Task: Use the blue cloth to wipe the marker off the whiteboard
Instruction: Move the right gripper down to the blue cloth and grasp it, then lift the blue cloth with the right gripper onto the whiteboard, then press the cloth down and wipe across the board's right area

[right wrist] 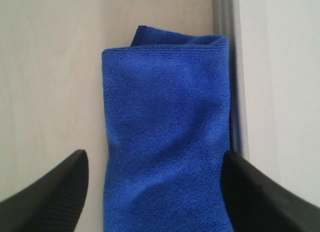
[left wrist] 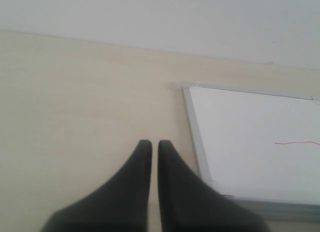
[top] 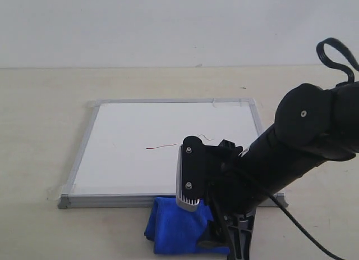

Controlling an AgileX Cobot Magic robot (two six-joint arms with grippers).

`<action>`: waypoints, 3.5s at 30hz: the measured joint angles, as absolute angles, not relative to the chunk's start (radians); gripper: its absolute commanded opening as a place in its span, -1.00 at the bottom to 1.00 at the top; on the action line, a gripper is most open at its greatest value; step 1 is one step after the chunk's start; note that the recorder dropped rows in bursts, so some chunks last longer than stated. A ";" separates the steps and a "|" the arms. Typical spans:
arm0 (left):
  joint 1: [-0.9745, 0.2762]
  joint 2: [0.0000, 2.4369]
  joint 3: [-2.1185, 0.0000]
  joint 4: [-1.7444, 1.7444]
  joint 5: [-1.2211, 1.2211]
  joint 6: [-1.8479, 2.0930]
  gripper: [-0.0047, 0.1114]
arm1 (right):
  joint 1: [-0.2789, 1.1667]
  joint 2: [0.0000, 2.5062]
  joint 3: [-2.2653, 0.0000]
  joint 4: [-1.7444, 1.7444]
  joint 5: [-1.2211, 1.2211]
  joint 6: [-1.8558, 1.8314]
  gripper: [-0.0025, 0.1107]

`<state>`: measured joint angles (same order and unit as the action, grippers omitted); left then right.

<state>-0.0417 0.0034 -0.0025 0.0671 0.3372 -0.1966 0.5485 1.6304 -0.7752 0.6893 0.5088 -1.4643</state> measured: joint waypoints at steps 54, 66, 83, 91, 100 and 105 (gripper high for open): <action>-0.042 0.003 -0.003 0.067 0.337 -0.197 -0.84 | 0.547 1.782 -0.796 0.712 0.455 -1.383 -0.96; -0.042 0.003 -0.003 0.067 0.337 -0.197 -0.84 | 0.534 1.476 -0.883 0.688 0.419 -1.041 -0.96; -0.042 0.003 -0.003 0.067 0.337 -0.197 -0.84 | 0.296 1.692 -0.916 0.539 0.183 -0.669 -0.96; -0.042 0.003 -0.003 0.067 0.337 -0.197 -0.84 | 0.296 1.692 -0.965 0.535 0.185 -0.646 -0.96; -0.042 0.003 -0.003 0.067 0.337 -0.197 -0.84 | 0.296 1.720 -0.985 0.532 0.042 -0.615 -0.96; -0.042 0.003 -0.003 0.067 0.337 -0.197 -0.84 | 0.295 1.812 -1.020 0.532 0.092 -0.739 -0.96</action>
<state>-0.0417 0.0034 -0.0025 0.0671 0.3372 -0.1966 0.2952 1.8122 -1.0197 0.5322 0.0919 -0.7393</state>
